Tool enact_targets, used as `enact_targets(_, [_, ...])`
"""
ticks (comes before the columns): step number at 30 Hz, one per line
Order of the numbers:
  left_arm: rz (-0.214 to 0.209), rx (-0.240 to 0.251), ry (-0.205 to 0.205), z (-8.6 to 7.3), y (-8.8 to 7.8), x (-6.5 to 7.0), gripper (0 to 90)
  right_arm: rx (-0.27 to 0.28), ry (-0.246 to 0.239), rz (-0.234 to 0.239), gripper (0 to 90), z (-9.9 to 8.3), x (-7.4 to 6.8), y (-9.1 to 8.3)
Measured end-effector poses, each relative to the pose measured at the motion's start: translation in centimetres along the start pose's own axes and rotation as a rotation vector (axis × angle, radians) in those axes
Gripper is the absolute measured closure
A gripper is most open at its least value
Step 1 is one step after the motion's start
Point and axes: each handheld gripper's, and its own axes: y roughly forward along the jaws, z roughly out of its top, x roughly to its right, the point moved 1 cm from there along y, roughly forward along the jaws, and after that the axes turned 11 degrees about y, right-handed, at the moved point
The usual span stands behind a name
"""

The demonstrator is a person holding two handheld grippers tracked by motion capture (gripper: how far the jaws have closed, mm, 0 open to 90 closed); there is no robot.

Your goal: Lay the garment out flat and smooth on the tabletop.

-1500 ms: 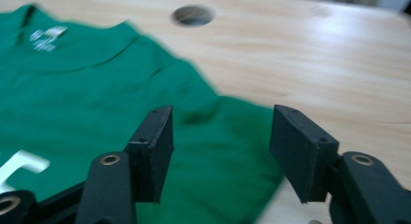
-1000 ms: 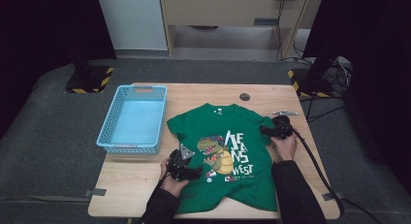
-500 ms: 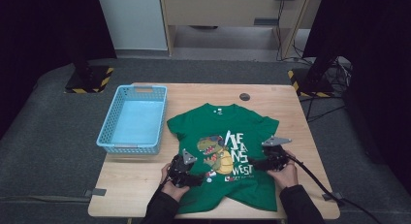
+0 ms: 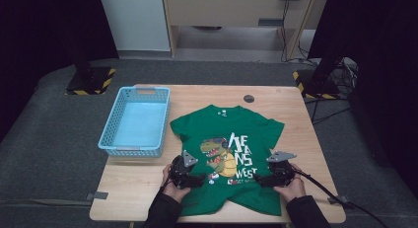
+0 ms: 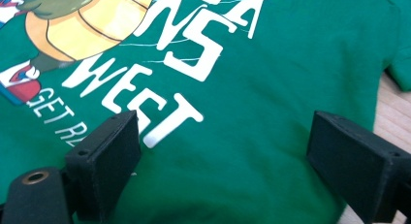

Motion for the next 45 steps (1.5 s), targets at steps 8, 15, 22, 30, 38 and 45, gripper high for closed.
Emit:
enact_targets(8, [0.015, 0.020, -0.011, 0.4, 0.8, -1.4, 19.1, 0.010, 0.015, -0.013, 12.5, 1.2, 1.6, 0.9])
enact_targets(15, [0.017, 0.019, -0.050, 0.4, -0.8, -0.7, 19.4, 0.095, 0.073, 0.042, 12.0, 1.9, 0.8, -2.0])
enact_targets(22, [-0.022, -0.014, 0.000, 0.0, -1.9, 2.1, 18.0, 0.048, -0.006, 0.075, 9.1, 0.2, -2.6, -2.6])
enact_targets(30, [-0.016, -0.018, 0.019, -1.4, -2.0, 2.5, 16.5, -0.063, -0.084, 0.043, 6.9, -1.5, -3.8, -1.1])
enact_targets(38, [-0.024, -0.013, 0.023, -1.8, -2.2, 2.1, 16.5, -0.057, -0.097, 0.079, 6.8, -2.8, -2.7, -2.3])
enact_targets(45, [-0.029, -0.034, 0.013, -1.9, -2.6, 2.1, 16.6, -0.122, -0.118, 0.094, 6.2, -2.9, -2.1, -3.2])
